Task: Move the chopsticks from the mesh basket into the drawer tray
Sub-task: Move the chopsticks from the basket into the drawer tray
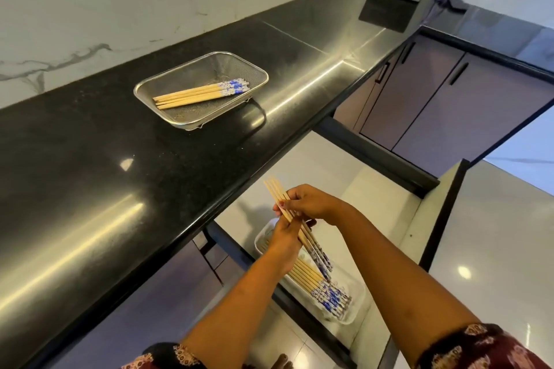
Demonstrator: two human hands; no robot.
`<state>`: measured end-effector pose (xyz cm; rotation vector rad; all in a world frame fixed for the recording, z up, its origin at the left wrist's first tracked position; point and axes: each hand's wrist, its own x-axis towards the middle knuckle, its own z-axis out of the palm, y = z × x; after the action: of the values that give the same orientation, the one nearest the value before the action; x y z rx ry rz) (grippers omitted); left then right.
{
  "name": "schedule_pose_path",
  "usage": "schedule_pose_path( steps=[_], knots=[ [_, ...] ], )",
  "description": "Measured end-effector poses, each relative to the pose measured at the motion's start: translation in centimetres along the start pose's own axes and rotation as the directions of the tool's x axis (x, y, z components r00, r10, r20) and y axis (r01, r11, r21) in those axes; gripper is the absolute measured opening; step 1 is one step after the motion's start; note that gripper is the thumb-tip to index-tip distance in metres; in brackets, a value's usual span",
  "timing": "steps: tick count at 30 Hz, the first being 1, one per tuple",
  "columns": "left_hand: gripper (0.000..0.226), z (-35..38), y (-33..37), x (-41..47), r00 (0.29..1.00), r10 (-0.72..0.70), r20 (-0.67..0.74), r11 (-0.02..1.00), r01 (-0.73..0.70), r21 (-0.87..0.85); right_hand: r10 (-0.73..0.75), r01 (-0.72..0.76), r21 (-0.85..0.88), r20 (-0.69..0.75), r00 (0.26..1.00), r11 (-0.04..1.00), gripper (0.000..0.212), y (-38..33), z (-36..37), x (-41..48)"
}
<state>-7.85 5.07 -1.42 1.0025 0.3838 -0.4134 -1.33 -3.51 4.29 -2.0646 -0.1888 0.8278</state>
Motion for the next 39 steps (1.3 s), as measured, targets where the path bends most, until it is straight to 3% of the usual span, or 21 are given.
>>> schedule_pose_path(
  steps=[2,4,6,8,9,11,17,24,28,39],
  knots=[
    [0.017,-0.3,-0.5,0.0,1.0,-0.009,0.011,0.982,0.007,0.188,0.008,-0.009,-0.047,-0.021,1.0,0.999,0.026,1.0,0.1,-0.1],
    [0.017,-1.2,-0.7,0.2,0.999,-0.014,0.041,0.883,-0.007,0.469,0.011,-0.016,-0.065,-0.07,0.997,0.998,0.023,2.1,0.7,-0.1],
    [0.025,-2.8,-0.7,0.7,0.995,0.004,0.099,0.629,-0.08,0.773,0.017,-0.031,-0.114,-0.118,0.993,0.993,0.022,3.3,1.4,0.0],
    [0.023,-4.8,-0.6,1.0,0.987,0.088,0.134,0.236,-0.152,0.96,0.021,-0.048,-0.23,-0.12,0.993,0.972,0.022,4.7,2.0,0.0],
    [0.022,-5.7,-0.4,1.0,0.979,0.149,0.141,0.085,-0.155,0.984,0.032,-0.063,-0.273,-0.116,0.993,0.96,0.02,5.3,2.3,0.0],
    [0.027,-6.8,-0.3,1.3,0.962,0.223,0.158,-0.086,-0.142,0.986,0.068,-0.107,-0.312,-0.134,0.989,0.944,0.017,6.3,2.8,0.1],
    [0.034,-6.8,-0.7,2.0,0.991,-0.021,0.132,-0.393,-0.13,0.91,0.13,-0.197,-0.439,-0.179,0.975,0.877,0.015,6.8,4.3,0.9],
    [0.031,-6.7,-1.6,1.4,0.999,-0.002,0.033,-0.459,-0.03,0.888,0.17,-0.284,-0.701,-0.229,0.958,0.654,0.024,7.2,6.5,1.5],
    [0.047,-6.4,-2.3,1.5,1.0,0.003,0.021,-0.498,-0.017,0.867,0.158,-0.307,-0.77,-0.264,0.951,0.559,0.026,7.6,7.8,1.9],
    [0.052,-6.6,-3.2,2.5,1.0,-0.027,-0.015,-0.427,0.002,0.904,0.174,-0.342,-0.763,-0.296,0.939,0.548,0.022,7.8,9.3,2.3]
  ],
)
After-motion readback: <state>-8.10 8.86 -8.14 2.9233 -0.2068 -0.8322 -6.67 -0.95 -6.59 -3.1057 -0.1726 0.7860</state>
